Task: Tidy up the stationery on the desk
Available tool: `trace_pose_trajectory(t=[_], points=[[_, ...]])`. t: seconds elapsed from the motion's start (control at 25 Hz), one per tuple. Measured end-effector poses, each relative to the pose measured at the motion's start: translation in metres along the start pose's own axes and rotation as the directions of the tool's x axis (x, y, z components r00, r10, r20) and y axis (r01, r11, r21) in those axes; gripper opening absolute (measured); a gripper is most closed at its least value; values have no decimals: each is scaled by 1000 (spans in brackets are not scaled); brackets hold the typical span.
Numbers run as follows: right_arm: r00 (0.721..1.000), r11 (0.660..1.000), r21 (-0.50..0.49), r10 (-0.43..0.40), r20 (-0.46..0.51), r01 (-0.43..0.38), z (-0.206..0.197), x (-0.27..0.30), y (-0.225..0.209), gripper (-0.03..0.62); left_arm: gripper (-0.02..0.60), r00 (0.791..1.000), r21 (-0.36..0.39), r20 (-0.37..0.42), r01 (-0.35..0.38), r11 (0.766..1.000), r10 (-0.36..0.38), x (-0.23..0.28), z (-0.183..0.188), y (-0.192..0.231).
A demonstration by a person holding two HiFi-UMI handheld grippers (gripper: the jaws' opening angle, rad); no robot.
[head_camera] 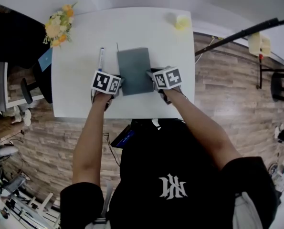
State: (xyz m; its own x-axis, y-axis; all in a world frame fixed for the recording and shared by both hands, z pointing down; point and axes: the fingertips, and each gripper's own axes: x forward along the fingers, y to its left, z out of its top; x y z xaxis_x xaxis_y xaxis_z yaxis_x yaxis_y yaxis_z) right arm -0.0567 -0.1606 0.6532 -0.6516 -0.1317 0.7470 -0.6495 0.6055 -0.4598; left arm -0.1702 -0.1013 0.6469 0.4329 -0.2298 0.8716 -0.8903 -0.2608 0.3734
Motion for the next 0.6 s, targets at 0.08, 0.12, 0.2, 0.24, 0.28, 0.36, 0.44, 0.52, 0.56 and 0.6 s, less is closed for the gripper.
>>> trace_pose_trajectory(t=[0.08,0.12,0.2,0.24,0.28,0.36,0.44,0.52,0.56,0.6], points=[[1000,1000,1,5,1,-5,-8,-3,2,106,89,1000,-7,0,-3,1000,3,0,-8,-6],[1000,1000,2,8,1,-8,-12,-4,4,106,89,1000,-10,-1,-6,1000,6,0,-12,-8],[1000,1000,1,12,-3,-12,-19,-7,7,106,89,1000,-13,-4,-13,1000,13,0,-19,-12],[1000,1000,-1,13,-5,-13,-23,-8,8,106,89,1000,-14,-7,-17,1000,17,-1,-23,-14],[1000,1000,-3,15,-6,-15,-27,-9,10,106,89,1000,-13,-9,-21,1000,21,-1,-27,-16],[1000,1000,-4,19,-5,-19,-34,-11,15,106,89,999,-13,-14,-29,999,29,-2,-34,-19],[1000,1000,-4,25,-5,-25,-40,-12,18,106,89,999,-15,-17,-35,999,35,-4,-39,-20],[999,999,-4,32,-14,-32,-46,-14,20,106,89,999,-18,-24,-38,999,38,-4,-44,-22],[999,999,-5,35,-20,-35,-49,-15,21,106,89,999,-18,-28,-38,999,38,-4,-46,-24],[999,999,-8,38,-21,-38,-51,-15,22,106,89,999,-18,-30,-40,999,39,-4,-48,-25]])
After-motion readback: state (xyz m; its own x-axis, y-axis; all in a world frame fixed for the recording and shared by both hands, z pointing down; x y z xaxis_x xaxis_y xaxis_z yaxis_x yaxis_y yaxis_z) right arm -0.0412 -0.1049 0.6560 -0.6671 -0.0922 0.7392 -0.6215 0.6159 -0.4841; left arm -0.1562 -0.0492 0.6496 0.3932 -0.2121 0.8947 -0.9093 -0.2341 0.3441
